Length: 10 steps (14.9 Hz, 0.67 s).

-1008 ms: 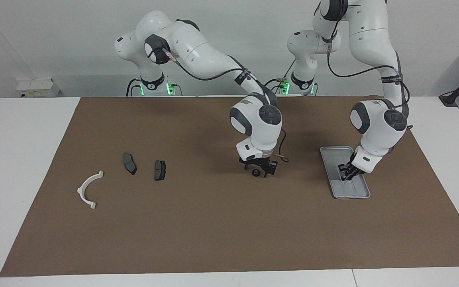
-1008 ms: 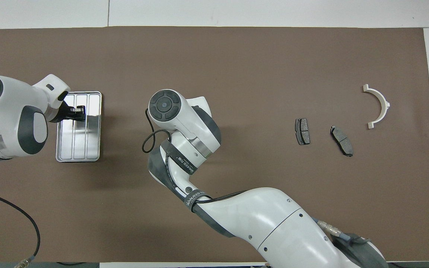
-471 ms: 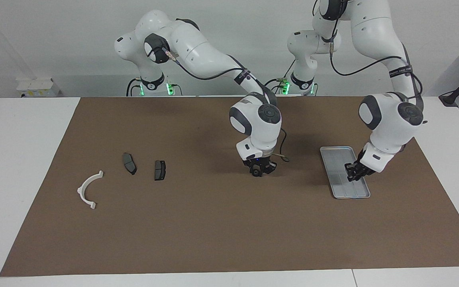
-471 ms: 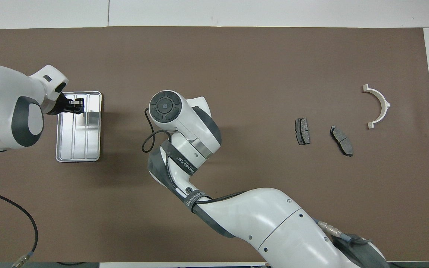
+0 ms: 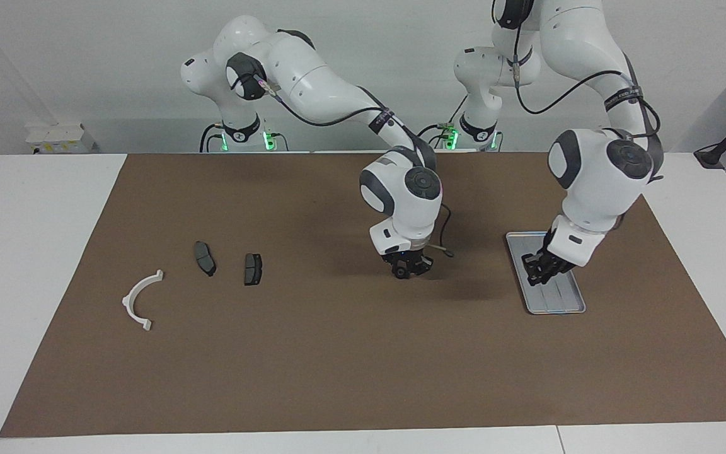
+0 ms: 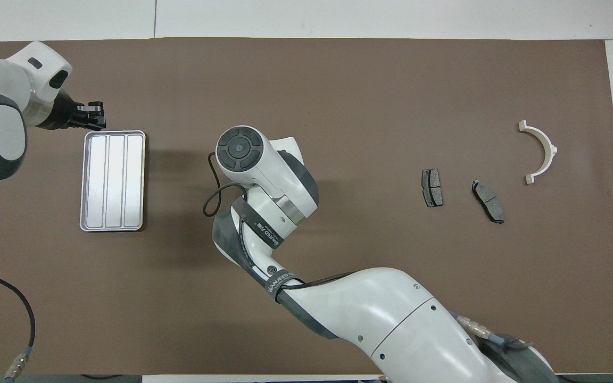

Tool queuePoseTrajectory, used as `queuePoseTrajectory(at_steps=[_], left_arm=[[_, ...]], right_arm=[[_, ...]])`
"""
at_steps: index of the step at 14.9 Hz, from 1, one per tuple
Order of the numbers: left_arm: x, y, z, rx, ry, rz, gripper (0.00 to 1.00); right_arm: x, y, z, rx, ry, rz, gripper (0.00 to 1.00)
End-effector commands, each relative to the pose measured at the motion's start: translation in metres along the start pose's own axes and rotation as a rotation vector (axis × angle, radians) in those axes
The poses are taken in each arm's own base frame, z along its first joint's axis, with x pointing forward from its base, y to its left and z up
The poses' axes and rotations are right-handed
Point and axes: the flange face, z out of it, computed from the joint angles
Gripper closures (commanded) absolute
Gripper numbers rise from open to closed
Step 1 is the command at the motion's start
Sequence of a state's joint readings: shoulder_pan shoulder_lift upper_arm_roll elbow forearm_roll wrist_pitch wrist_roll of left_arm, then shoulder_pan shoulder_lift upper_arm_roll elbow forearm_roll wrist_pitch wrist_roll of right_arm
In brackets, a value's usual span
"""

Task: Place bearing gear from tray to pile
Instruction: 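Place the gear by the white arc with the right gripper while the left gripper lifts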

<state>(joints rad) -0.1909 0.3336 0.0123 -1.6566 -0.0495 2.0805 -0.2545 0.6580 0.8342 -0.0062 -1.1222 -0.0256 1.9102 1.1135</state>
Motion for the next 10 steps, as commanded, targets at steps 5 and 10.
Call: queuePoseTrajectory(at_steps=[5,10], left_arm=[[-0.036,0.058,0.035,0.013,0.017,-0.052,1.0],[-0.08,0.144,0.053,0.006,0.001,-0.079,1.0]], right_arm=[[0.204,0.219,-0.12,-0.031,-0.068,-0.512,1.0],[0.28,0.344,-0.032,0.001,-0.02,-0.614,1.0]])
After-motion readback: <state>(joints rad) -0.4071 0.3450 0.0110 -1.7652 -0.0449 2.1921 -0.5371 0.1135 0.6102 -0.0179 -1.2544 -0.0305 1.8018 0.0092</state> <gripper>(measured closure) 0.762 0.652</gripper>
